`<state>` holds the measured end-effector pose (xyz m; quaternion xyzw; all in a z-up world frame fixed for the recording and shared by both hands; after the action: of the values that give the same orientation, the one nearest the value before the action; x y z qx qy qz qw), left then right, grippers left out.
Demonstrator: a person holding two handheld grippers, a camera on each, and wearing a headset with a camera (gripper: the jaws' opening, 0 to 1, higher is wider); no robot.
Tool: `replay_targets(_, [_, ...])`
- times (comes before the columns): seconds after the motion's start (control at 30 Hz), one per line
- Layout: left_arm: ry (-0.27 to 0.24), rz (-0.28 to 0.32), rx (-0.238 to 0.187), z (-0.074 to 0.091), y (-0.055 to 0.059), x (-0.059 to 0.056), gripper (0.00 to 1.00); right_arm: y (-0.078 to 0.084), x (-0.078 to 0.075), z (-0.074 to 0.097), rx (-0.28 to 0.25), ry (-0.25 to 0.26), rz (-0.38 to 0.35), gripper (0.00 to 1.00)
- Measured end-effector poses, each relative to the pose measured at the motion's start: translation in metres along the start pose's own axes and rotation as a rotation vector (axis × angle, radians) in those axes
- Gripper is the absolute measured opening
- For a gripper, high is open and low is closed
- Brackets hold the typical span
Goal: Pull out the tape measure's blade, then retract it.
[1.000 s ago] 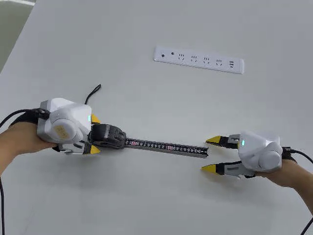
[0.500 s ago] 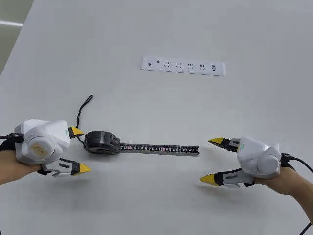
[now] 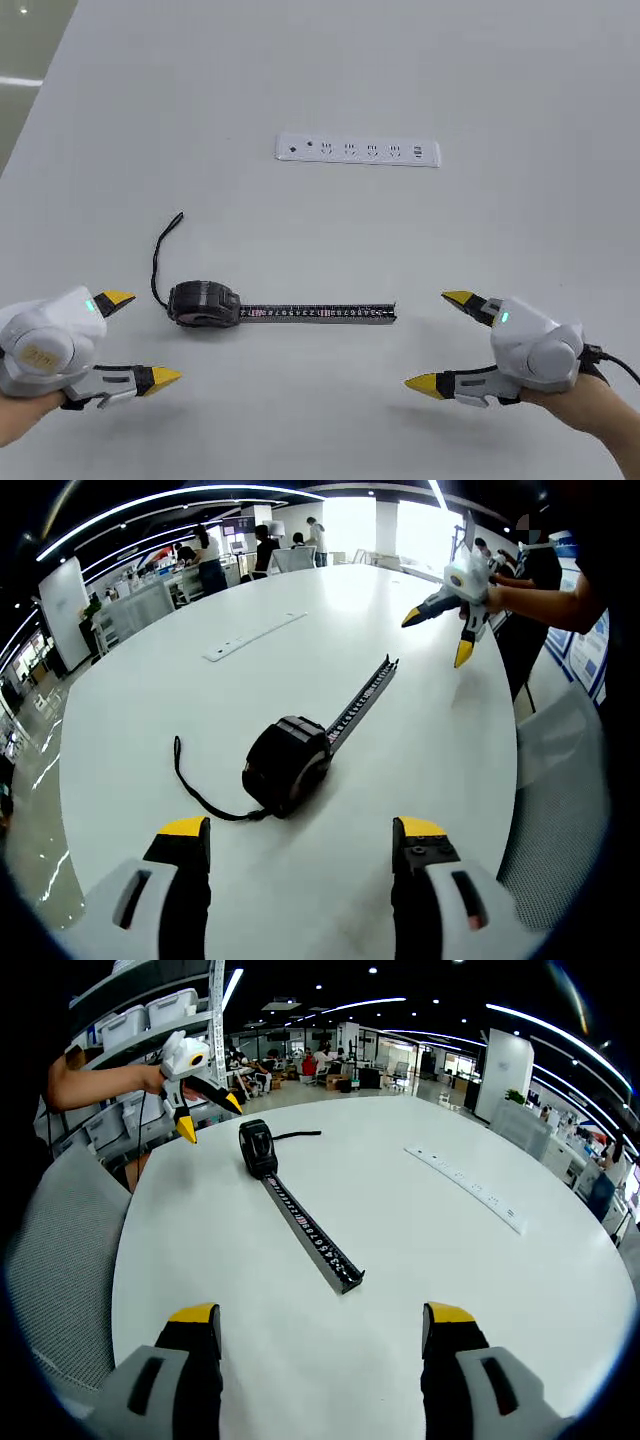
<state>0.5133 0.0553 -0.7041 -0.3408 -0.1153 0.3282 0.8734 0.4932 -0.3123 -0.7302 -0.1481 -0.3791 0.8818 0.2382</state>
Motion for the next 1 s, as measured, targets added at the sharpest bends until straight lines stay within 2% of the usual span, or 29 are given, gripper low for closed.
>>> replay_targets(0.2, [-0.023,0.056,-0.019,0.009,0.002,-0.010,0.78,-0.003,0.007,0.009,0.002,0.034,-0.032,0.86])
replay_targets(0.3, [-0.029,0.063,-0.024,0.012,0.003,-0.018,0.78,-0.006,0.012,0.014,-0.006,0.057,-0.052,0.87])
replay_targets(0.37, [-0.034,0.072,-0.030,0.014,0.004,-0.020,0.80,-0.008,0.016,0.017,-0.011,0.066,-0.058,0.88])
replay_targets(0.47, [-0.038,0.083,-0.051,0.018,0.002,-0.027,0.83,-0.009,0.023,0.021,-0.007,0.081,-0.067,0.90])
replay_targets(0.7, [-0.082,0.133,-0.080,0.025,-0.002,-0.039,0.88,-0.010,0.031,0.031,-0.003,0.127,-0.108,0.94])
replay_targets(0.87, [-0.080,0.143,-0.086,0.026,0.001,-0.043,0.90,-0.012,0.035,0.036,-0.011,0.164,-0.143,0.96])
replay_targets(1.0, [-0.109,0.163,-0.102,0.027,-0.001,-0.047,0.93,-0.015,0.039,0.038,-0.013,0.194,-0.170,0.96])
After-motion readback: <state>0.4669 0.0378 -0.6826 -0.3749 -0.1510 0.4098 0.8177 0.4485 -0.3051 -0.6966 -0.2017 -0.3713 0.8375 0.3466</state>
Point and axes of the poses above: the centre of the closed fingertips' face, and the gripper's own axes: z roughly backward along the fingers, x roughly to its left, y roughly out of its underside, the point moved 4 cm from there along z, roughly backward along the fingers, and after that the axes turned 5 degrees about z, right-handed, at the moved point
